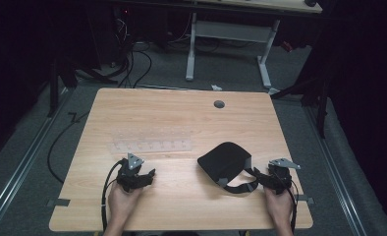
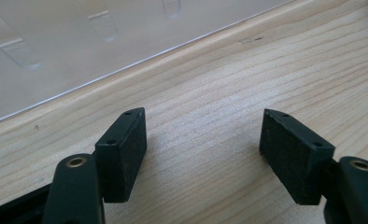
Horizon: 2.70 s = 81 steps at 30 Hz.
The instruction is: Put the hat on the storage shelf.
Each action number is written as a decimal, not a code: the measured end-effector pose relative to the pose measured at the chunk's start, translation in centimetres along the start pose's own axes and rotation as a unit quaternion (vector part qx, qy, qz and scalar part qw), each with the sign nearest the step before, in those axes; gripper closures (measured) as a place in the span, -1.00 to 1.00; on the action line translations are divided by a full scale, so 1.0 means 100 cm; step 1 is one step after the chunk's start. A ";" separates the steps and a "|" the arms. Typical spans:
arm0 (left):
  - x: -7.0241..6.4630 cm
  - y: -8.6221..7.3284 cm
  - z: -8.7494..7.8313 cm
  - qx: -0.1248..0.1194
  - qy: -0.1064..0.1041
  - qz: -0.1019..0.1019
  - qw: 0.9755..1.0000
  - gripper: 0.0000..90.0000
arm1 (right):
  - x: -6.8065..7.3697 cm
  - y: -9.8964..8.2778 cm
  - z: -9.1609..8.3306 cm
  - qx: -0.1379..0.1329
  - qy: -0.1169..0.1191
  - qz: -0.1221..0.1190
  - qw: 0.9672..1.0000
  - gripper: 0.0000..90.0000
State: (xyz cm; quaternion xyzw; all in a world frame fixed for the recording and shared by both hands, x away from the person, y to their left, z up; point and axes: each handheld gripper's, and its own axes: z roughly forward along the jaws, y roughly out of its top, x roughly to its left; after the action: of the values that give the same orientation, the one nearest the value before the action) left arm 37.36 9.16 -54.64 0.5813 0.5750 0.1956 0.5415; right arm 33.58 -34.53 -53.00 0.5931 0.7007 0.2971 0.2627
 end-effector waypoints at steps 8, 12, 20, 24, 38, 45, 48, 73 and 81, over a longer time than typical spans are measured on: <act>0.000 0.000 0.000 0.000 0.000 0.000 1.000 -0.28 | 0.000 0.000 0.000 -0.001 0.001 -0.001 1.000 -0.19; 0.000 0.000 0.000 0.001 0.000 0.001 1.000 -0.29 | 0.000 0.000 0.000 0.000 0.000 -0.001 1.000 -0.20; 0.000 0.000 0.000 0.001 0.001 0.000 1.000 -0.30 | -0.003 0.000 0.000 0.000 0.017 -0.009 1.000 -0.17; 0.000 0.000 0.000 0.001 0.001 0.000 1.000 -0.30 | -0.006 0.000 0.000 -0.003 0.022 -0.004 1.000 -0.10; -0.001 0.000 0.000 0.001 0.001 0.000 1.000 -0.31 | -0.011 -0.002 -0.007 -0.012 0.028 0.029 0.999 -0.12; -0.001 0.000 0.000 0.001 0.001 -0.001 1.000 -0.32 | -0.012 -0.005 -0.017 -0.036 0.035 0.036 0.998 -0.07; -0.001 0.000 0.000 0.001 0.001 0.000 1.000 -0.32 | -0.011 -0.006 -0.023 -0.044 0.043 0.041 0.997 -0.07; -0.001 0.000 0.000 0.001 0.001 -0.001 1.000 -0.32 | 0.019 0.021 -0.035 -0.072 0.129 0.015 0.989 -0.17; -0.001 0.000 0.000 0.001 0.001 -0.001 1.000 -0.33 | 0.028 0.029 -0.023 -0.056 0.141 0.004 0.988 -0.20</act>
State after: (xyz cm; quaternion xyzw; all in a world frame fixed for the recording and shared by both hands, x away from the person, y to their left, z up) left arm 37.33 9.08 -54.65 0.5813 0.5761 0.1951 0.5405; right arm 33.46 -31.63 -49.35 0.5324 0.7104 0.4179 0.1930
